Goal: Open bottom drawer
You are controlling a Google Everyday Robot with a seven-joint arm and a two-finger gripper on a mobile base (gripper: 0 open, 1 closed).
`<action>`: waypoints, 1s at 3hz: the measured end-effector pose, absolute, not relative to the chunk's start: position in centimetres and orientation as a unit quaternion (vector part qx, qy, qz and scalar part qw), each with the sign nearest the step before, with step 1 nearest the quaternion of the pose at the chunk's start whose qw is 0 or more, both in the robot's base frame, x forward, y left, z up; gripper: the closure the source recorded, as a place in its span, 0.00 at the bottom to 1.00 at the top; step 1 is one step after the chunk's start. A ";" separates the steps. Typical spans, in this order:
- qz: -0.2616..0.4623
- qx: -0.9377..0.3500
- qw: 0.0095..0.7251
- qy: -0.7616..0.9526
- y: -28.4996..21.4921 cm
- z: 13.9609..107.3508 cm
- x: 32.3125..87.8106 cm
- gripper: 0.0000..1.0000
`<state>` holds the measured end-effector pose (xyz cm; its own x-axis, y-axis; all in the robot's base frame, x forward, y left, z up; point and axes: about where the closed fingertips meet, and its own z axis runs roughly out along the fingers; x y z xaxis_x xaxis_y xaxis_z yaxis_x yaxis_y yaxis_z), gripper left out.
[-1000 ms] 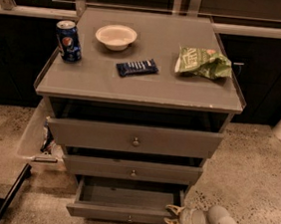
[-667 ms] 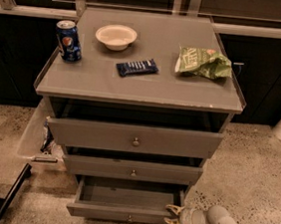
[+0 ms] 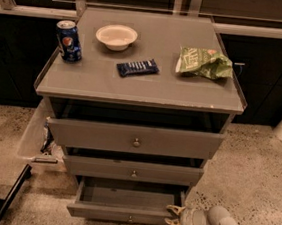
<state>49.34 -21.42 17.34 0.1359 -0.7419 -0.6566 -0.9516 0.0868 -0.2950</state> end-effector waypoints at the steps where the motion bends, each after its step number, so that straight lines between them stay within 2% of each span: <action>1: 0.150 -0.658 0.359 0.645 -21.1 16.9 49.6 0.35; 2: 0.164 -0.656 0.351 0.648 -20.6 16.0 49.2 0.12; 3: 0.167 -0.661 0.345 0.645 -19.9 16.0 48.0 0.14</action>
Offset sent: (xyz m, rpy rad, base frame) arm -0.0104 0.0178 -0.0419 0.0211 0.1275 0.0145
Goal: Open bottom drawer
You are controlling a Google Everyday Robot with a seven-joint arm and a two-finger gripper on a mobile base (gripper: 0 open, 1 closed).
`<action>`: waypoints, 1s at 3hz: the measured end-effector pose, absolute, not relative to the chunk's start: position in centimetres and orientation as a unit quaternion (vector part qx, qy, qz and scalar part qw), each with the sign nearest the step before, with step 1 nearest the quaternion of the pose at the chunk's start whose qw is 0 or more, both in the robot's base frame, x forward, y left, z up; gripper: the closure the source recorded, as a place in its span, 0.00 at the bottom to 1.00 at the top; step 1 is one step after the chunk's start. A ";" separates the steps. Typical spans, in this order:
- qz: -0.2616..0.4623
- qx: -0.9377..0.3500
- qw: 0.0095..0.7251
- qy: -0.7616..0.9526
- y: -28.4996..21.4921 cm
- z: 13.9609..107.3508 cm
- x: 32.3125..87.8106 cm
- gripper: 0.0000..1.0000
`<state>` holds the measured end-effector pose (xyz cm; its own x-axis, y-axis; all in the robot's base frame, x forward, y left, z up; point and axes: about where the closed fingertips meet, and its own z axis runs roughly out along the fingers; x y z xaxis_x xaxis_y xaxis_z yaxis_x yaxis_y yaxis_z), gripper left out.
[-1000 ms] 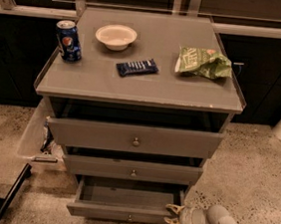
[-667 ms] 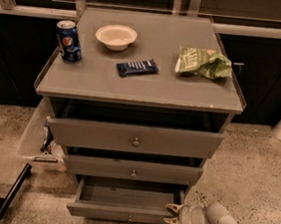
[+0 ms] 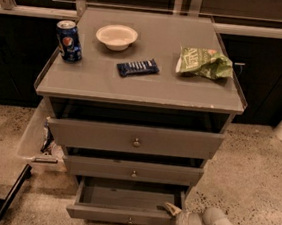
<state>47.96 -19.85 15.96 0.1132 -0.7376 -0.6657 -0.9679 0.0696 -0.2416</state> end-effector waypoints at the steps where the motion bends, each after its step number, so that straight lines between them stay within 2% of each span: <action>1: 0.160 -0.667 0.345 0.641 -19.7 16.8 46.6 0.38; 3: 0.149 -0.665 0.349 0.644 -20.7 18.1 44.1 0.84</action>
Offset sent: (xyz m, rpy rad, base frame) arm -0.0447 -0.0144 0.0310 -0.0398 -0.0462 -0.0110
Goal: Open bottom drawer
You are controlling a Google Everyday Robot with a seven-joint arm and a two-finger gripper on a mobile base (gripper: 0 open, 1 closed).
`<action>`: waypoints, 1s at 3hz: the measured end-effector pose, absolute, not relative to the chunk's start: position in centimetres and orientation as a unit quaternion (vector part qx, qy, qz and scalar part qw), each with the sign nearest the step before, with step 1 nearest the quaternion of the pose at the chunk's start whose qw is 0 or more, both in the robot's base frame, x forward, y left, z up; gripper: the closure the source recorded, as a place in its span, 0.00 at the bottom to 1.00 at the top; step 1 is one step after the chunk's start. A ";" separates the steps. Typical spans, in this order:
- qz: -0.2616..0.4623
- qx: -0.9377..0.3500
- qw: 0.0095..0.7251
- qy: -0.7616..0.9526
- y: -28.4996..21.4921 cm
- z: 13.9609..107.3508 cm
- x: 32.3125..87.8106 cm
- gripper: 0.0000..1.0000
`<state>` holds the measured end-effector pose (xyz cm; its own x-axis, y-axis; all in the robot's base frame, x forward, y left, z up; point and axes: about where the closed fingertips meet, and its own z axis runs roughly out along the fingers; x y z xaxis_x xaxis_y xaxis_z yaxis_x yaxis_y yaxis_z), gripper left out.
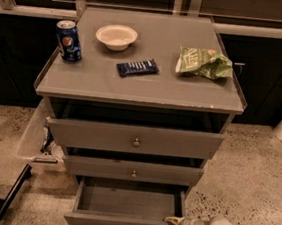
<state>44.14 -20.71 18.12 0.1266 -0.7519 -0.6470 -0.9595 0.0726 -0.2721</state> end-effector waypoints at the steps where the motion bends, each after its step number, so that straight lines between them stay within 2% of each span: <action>1: 0.149 -0.664 0.349 0.644 -20.7 18.1 44.1 0.81; 3: 0.149 -0.664 0.349 0.644 -20.7 18.1 44.1 0.35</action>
Offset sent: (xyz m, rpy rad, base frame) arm -0.0003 -0.0001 0.0000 0.0002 0.0003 -0.0003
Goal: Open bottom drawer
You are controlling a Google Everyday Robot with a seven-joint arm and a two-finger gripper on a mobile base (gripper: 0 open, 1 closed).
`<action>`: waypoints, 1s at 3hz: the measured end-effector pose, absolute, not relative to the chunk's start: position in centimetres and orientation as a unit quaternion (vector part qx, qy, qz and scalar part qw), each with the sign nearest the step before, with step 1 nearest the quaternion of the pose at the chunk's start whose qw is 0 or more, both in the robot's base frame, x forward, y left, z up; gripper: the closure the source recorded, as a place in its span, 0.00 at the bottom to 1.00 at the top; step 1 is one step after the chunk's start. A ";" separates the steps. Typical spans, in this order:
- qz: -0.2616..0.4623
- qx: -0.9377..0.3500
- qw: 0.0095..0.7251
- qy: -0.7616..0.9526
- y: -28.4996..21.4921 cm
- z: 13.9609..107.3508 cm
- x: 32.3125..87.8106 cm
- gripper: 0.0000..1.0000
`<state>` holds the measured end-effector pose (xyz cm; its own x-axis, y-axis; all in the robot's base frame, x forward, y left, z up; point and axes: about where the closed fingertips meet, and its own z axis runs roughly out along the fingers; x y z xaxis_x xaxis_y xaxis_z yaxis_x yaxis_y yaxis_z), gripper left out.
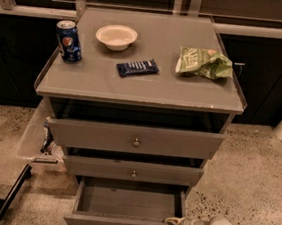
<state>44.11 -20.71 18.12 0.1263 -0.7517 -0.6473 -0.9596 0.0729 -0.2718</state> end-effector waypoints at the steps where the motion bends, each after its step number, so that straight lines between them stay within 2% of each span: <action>1: 0.149 -0.664 0.349 0.644 -20.7 18.1 44.1 0.12; 2: 0.149 -0.664 0.349 0.644 -20.7 18.1 44.1 0.00; 3: 0.148 -0.668 0.351 0.639 -20.3 18.9 44.4 0.00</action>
Offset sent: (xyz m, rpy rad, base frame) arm 0.0000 0.0000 0.0000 0.0000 0.0000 0.0000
